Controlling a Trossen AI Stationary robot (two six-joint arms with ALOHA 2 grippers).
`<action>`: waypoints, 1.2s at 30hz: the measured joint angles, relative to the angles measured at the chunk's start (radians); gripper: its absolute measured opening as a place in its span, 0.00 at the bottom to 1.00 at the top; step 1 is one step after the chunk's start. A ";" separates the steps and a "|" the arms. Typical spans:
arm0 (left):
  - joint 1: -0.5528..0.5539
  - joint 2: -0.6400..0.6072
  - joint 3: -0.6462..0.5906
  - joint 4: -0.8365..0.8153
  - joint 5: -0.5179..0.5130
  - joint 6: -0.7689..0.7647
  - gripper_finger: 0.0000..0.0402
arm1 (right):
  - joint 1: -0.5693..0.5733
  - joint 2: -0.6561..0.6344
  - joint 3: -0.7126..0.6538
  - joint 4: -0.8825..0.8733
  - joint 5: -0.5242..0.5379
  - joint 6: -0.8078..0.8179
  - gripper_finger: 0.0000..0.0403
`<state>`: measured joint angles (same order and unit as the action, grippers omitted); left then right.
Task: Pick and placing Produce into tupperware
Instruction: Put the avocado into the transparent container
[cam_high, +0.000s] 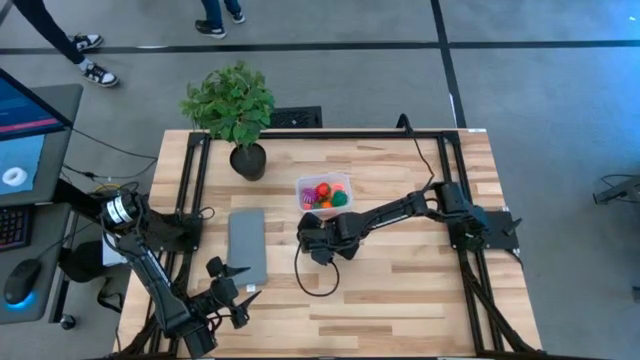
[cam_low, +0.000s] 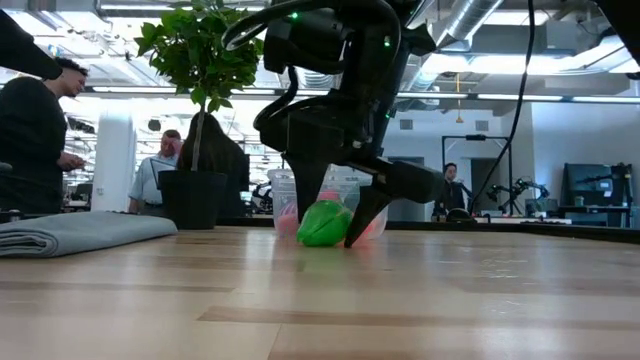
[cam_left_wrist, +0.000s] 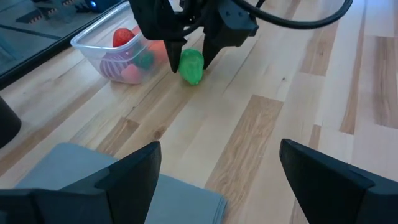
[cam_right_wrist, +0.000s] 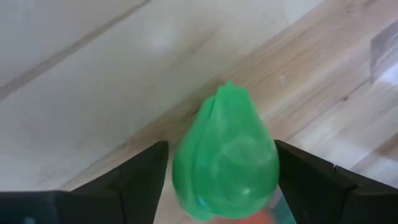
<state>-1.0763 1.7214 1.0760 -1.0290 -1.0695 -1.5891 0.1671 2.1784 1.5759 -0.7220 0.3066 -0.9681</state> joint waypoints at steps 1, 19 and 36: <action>0.000 0.000 0.000 0.000 0.000 0.000 0.80 | 0.001 0.000 0.000 0.000 0.000 0.000 0.77; 0.000 0.000 0.000 -0.001 0.001 0.000 0.80 | 0.003 0.000 -0.001 -0.020 -0.002 0.035 0.67; 0.000 0.000 0.000 -0.001 0.001 0.000 0.80 | 0.006 0.002 -0.003 -0.048 0.055 0.080 0.62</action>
<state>-1.0763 1.7210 1.0763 -1.0298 -1.0687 -1.5894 0.1726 2.1803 1.5730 -0.7704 0.3617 -0.8882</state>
